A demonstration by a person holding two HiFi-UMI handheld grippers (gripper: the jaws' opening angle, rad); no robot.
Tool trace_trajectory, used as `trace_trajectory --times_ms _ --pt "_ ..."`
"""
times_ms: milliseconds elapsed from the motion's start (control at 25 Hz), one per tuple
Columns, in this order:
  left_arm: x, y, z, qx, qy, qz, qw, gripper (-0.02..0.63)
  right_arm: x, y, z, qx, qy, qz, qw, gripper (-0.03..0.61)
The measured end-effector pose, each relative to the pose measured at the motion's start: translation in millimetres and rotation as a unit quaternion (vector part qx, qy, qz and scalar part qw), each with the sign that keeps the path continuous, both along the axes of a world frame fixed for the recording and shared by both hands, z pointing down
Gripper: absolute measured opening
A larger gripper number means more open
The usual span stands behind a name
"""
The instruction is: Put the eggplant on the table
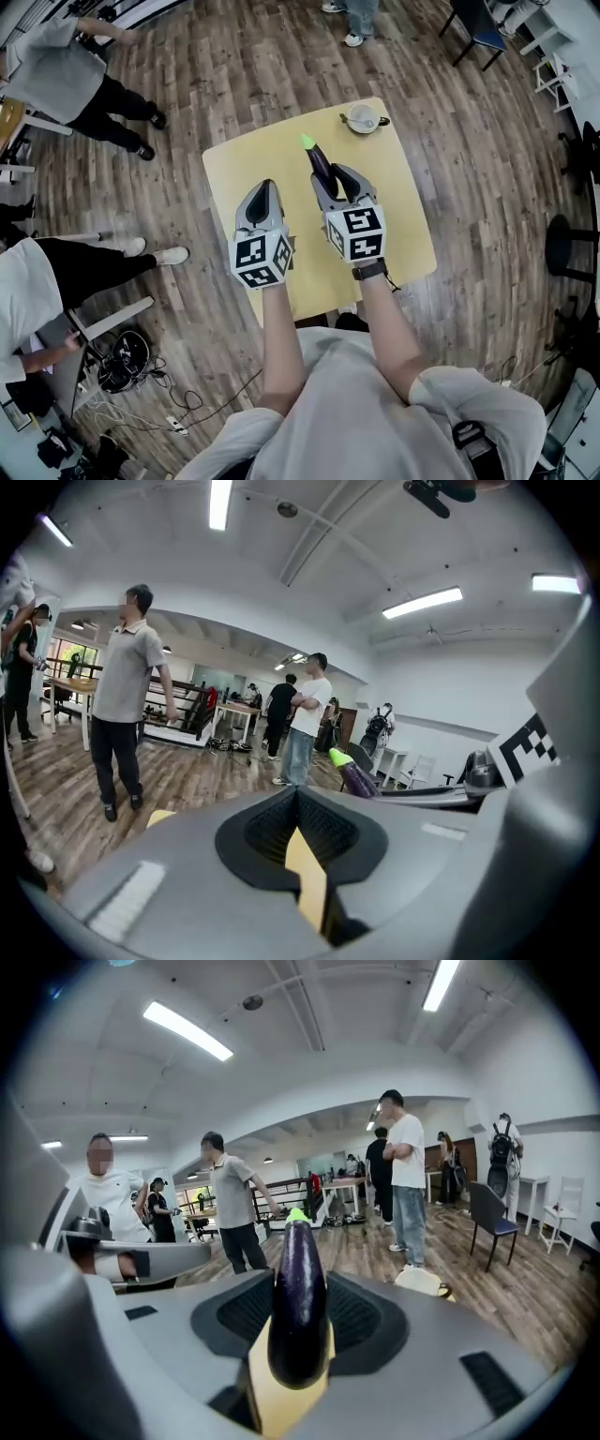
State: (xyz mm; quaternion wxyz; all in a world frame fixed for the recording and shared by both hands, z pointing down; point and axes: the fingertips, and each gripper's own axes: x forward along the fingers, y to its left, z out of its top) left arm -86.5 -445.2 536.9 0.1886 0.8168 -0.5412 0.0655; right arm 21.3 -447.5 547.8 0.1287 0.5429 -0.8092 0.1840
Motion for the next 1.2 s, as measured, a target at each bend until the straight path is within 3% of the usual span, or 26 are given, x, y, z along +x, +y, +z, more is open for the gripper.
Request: trace_trajectory --times_ms 560,1200 --pt "-8.4 -8.4 86.7 -0.100 0.018 0.012 0.9947 0.009 -16.6 0.7 114.0 -0.131 0.027 -0.013 0.991 0.176" --pt "-7.1 -4.6 139.1 -0.151 0.009 0.017 0.9883 0.009 -41.0 5.9 190.2 -0.208 0.051 -0.047 0.976 0.178"
